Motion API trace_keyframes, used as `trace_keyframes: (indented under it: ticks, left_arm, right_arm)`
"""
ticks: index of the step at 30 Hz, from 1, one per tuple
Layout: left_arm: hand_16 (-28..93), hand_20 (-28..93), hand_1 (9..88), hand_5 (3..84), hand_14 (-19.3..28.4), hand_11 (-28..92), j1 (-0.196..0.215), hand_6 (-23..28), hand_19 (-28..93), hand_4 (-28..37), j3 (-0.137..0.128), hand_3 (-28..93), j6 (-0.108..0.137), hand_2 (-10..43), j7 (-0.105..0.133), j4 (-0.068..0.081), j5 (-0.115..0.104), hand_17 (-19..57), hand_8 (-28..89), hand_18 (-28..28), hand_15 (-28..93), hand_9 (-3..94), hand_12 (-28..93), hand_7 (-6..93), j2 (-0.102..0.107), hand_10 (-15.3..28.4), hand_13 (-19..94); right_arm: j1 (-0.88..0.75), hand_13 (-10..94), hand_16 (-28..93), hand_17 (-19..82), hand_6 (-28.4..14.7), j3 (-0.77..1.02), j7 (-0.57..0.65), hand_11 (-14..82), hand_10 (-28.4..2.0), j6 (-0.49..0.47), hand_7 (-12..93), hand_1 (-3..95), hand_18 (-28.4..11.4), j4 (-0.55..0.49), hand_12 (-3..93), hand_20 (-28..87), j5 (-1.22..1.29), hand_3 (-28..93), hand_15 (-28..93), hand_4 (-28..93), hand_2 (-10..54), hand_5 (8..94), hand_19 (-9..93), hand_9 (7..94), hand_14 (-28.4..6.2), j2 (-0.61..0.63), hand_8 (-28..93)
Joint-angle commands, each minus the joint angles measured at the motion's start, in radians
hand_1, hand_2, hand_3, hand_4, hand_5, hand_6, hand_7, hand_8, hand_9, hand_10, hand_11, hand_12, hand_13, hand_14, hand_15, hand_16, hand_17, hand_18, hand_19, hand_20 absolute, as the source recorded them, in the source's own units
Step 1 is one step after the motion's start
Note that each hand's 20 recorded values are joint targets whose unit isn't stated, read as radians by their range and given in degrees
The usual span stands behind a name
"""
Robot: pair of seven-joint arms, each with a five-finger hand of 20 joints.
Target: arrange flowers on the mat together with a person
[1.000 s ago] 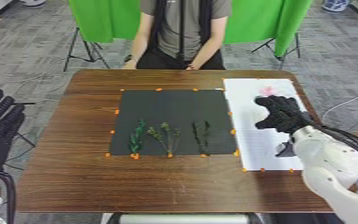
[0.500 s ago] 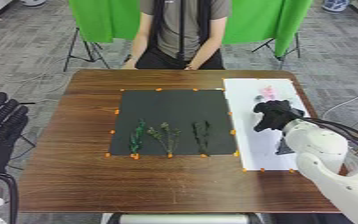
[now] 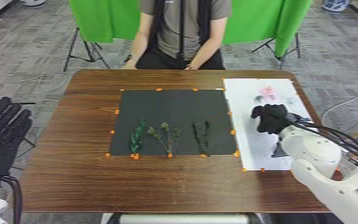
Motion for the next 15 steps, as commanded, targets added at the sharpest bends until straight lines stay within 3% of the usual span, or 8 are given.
trace_keyframes:
  ticks: [1,5,11,15]
  left_arm:
    - [-6,10,26.4,43.1,14.1,17,0.017,8.4,29,-28.3,-0.008,73,-0.002,11.8,0.007,0.007,-0.024,-4.3,-9,11.0,26,33.6,8,13.3,-0.016,15.1,24]
    - [-6,10,26.3,43.2,14.1,17,0.029,8.4,29,-28.3,-0.011,73,0.005,11.9,0.018,0.002,-0.050,-4.2,-9,11.0,26,33.7,8,13.2,-0.018,15.1,24]
    - [-7,10,26.2,43.1,14.0,17,0.020,8.4,29,-28.3,-0.010,73,0.008,11.8,0.009,0.007,-0.045,-4.2,-9,10.9,26,33.4,8,13.1,-0.015,15.1,24]
    - [-7,10,26.2,43.0,13.9,17,0.021,8.4,29,-28.3,-0.007,73,0.007,11.8,0.001,0.007,-0.061,-4.2,-9,10.9,26,33.3,8,12.9,-0.019,14.9,24]
  right_arm:
    - [-0.024,48,62,23,1.9,0.013,-0.034,20.4,-6.3,0.024,30,61.3,-18.1,-0.048,45.5,47,0.021,75,66,-28,-9.5,46.9,72,61.3,-8.9,0.019,-16]
    - [-0.003,48,62,24,1.9,0.014,-0.079,20.0,-6.1,0.061,30,62.1,-17.9,-0.123,46.6,47,0.007,75,65,-27,-9.5,48.6,72,62.4,-8.5,0.039,-16]
    - [0.112,49,62,24,1.9,-0.037,-0.162,19.6,-6.4,0.048,30,62.0,-17.7,-0.207,47.6,47,0.063,74,65,-27,-9.5,50.2,71,63.3,-8.3,0.001,-16]
    - [0.255,49,62,24,2.0,-0.161,-0.220,19.2,-6.5,0.049,30,61.6,-17.7,-0.181,47.8,46,0.055,74,64,-26,-9.5,50.7,71,63.4,-8.2,-0.082,-16]
